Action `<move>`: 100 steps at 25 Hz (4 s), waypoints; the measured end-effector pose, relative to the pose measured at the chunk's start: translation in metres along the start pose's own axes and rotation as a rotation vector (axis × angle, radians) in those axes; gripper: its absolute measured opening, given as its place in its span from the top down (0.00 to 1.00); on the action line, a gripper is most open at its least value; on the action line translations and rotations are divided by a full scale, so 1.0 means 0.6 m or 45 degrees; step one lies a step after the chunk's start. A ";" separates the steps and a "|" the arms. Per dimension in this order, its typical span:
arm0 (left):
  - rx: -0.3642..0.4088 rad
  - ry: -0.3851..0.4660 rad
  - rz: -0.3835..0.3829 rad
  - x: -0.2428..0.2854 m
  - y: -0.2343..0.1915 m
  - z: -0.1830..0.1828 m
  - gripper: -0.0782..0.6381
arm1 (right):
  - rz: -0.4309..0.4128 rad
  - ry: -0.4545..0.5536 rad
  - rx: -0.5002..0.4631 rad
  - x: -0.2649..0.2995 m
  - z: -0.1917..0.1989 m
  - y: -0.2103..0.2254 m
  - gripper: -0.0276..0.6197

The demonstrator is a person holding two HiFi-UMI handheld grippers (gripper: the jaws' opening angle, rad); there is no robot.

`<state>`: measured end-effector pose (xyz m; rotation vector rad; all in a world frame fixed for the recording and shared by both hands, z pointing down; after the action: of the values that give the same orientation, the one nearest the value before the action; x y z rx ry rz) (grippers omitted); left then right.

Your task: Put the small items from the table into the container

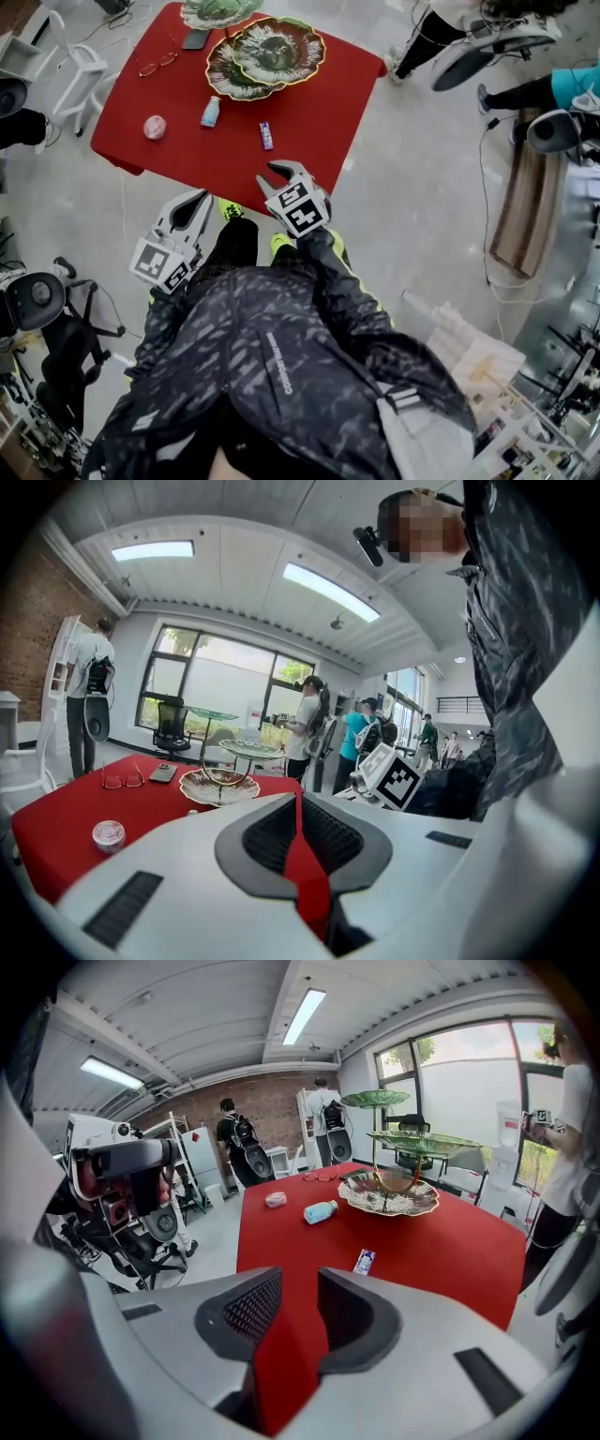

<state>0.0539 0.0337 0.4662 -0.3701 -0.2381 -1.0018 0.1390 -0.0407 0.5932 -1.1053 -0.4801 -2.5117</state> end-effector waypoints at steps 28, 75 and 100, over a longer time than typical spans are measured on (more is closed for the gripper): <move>-0.116 -0.057 -0.014 0.007 -0.096 0.031 0.86 | 0.134 -0.166 0.242 0.154 0.028 0.109 0.61; -0.159 -0.021 0.013 0.027 -0.119 0.000 0.86 | 0.234 -0.170 0.240 0.121 0.013 0.132 0.81; -0.127 0.102 0.019 0.028 -0.093 -0.055 0.86 | 0.257 0.006 0.099 -0.010 -0.101 0.099 0.81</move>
<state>0.0159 -0.0196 0.4525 -0.4212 -0.1128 -1.0138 0.1307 -0.1189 0.5597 -1.0621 -0.4373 -2.3019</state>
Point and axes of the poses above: the fingertips, and each gripper's own axes: x forward along the fingers, y to its right, z out of its underside, the point moved 1 cm from there along -x, backward along the fingers, and after that the axes turned 8 degrees about -y, right-handed, at the moved point
